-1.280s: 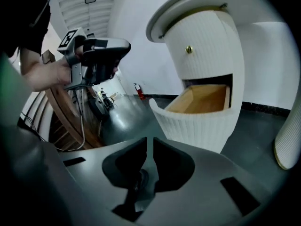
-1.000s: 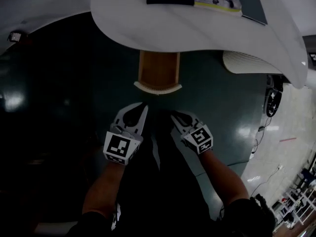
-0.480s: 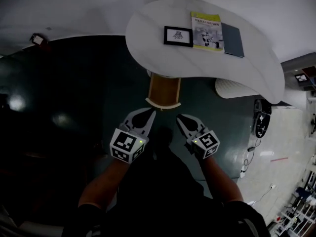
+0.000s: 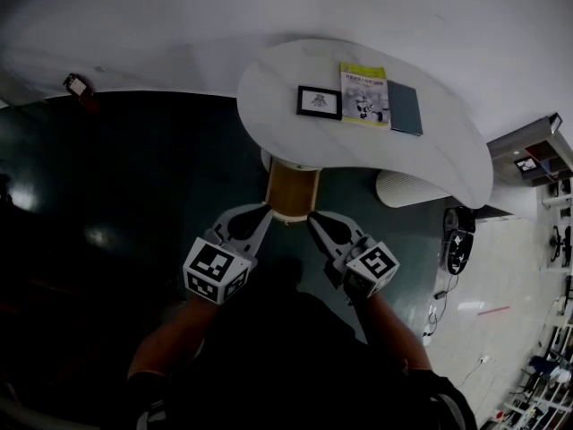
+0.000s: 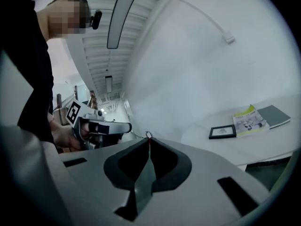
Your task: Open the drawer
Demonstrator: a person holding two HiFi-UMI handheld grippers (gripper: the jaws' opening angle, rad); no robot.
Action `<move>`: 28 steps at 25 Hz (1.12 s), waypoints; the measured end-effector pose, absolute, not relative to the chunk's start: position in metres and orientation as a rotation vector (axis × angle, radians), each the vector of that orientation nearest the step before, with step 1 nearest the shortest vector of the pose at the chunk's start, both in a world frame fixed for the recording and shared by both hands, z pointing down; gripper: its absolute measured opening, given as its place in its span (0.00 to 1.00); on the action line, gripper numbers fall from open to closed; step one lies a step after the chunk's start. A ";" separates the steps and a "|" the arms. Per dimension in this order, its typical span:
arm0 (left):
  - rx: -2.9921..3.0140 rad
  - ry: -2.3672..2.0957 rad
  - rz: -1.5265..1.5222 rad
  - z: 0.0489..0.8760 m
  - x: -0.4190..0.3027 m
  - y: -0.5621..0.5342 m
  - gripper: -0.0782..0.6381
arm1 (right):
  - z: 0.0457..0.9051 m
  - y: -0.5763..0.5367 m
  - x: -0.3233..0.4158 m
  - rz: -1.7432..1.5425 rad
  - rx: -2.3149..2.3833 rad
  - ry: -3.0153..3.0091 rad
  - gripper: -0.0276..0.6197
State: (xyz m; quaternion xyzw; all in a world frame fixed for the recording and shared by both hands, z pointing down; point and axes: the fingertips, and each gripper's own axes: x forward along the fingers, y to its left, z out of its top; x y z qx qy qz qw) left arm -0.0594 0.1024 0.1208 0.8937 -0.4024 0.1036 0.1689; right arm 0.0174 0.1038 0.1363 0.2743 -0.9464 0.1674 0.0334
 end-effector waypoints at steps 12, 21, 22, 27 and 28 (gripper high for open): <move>2.655 -1.175 0.188 0.040 -0.073 0.114 0.13 | 0.028 0.125 0.006 0.352 0.789 -3.057 0.07; 2.676 -1.212 0.165 0.020 -0.084 0.118 0.13 | -0.004 0.127 0.014 0.262 0.810 -3.064 0.07; 2.670 -1.218 0.164 0.020 -0.086 0.118 0.13 | -0.005 0.127 0.015 0.257 0.811 -3.064 0.07; 2.658 -1.232 0.159 0.022 -0.088 0.116 0.13 | -0.005 0.127 0.016 0.258 0.816 -3.059 0.07; 2.658 -1.233 0.158 0.022 -0.088 0.116 0.13 | -0.004 0.128 0.016 0.261 0.816 -3.059 0.07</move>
